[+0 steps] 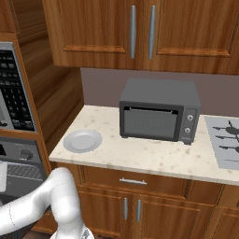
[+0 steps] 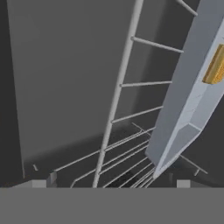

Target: Take the baked cake out of the oven and place it on the plate for cooling. Then close the oven door.

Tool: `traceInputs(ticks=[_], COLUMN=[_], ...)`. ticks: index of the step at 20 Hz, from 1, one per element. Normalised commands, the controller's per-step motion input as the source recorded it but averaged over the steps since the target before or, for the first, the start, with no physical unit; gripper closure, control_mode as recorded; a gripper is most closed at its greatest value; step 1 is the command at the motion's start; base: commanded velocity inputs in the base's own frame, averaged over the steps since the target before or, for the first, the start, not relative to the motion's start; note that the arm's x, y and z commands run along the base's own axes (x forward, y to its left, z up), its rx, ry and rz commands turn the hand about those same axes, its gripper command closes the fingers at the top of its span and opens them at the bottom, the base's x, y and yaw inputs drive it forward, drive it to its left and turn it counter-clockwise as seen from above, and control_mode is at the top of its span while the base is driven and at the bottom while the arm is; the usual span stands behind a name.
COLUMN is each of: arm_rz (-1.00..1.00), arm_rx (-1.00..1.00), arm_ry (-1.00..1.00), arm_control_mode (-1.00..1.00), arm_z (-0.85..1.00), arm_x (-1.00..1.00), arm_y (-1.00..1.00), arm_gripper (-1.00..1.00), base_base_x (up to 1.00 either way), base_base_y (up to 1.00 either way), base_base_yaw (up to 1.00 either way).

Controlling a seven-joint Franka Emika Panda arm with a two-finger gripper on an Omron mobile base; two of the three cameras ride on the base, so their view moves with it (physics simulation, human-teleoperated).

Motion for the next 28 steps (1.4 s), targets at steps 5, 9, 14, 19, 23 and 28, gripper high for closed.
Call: traceInputs(ticks=[5,9,14,19,23,28], arm_rz=[0.00,0.00,0.00,0.00,0.00,0.00], arm_rx=[-0.06,-0.07,-0.10,-0.13,-0.18,-0.21], arm_ry=[0.00,0.00,0.00,-0.01,0.00,0.00], arm_control_mode=[-1.00,-1.00,-1.00,-1.00,-1.00,-1.00], arm_z=[-0.35,-0.39,-0.45,-0.51,-0.59,-0.66], arm_x=[0.20,0.18,0.14,0.04,-0.05,-0.15], arm_y=[0.24,0.26,0.28,0.27,0.31,0.35], arm_gripper=[-1.00,-1.00,-1.00,-1.00,-1.00,-1.00], base_base_x=[0.00,0.00,0.00,0.00,0.00,0.00], base_base_y=[0.00,0.00,0.00,0.00,0.00,0.00], base_base_yaw=[0.00,0.00,0.00,0.00,0.00,0.00])
